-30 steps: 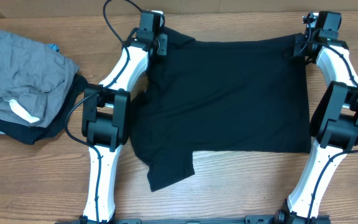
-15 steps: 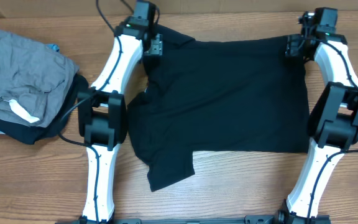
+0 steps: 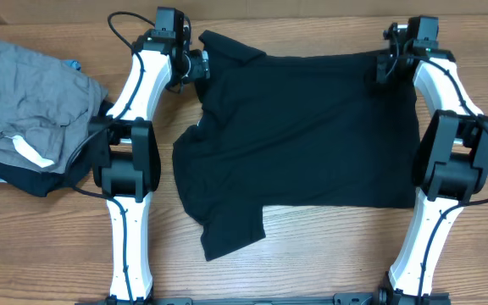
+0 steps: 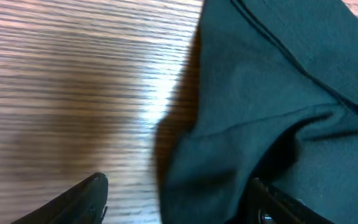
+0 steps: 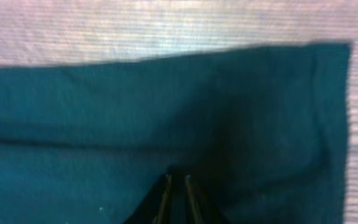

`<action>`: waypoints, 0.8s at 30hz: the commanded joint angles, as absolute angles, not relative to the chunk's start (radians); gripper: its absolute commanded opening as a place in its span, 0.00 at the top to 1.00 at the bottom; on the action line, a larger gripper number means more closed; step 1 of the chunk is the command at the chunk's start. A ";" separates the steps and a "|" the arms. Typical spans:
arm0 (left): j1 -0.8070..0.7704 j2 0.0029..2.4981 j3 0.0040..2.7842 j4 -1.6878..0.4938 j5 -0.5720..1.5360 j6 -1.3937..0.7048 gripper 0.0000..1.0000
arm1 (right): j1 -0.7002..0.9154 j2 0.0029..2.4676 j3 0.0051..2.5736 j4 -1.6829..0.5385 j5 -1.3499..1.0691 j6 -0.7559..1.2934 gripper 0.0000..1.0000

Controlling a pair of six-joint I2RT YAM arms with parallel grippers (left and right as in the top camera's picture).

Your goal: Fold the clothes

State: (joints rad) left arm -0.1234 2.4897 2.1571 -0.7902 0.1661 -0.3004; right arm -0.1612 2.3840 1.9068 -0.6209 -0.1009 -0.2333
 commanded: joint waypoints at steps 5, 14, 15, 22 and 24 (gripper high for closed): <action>-0.124 2.498 2.101 -0.781 0.236 -0.291 0.49 | -0.165 2.383 1.842 -0.569 -0.114 -0.231 0.90; -0.092 2.498 2.117 -0.713 0.229 -0.212 0.96 | -0.168 2.383 1.840 -0.558 -0.086 -0.232 0.96; -0.081 2.498 2.128 -0.691 0.228 -0.188 0.96 | -0.171 2.383 1.840 -0.558 -0.086 -0.232 0.96; -0.044 2.498 2.207 -0.634 0.154 -0.023 0.96 | -0.198 2.383 1.840 -0.557 -0.088 -0.232 0.96; -0.045 2.498 2.233 -0.617 0.154 -0.006 0.96 | -0.198 2.383 1.840 -0.554 -0.088 -0.232 0.96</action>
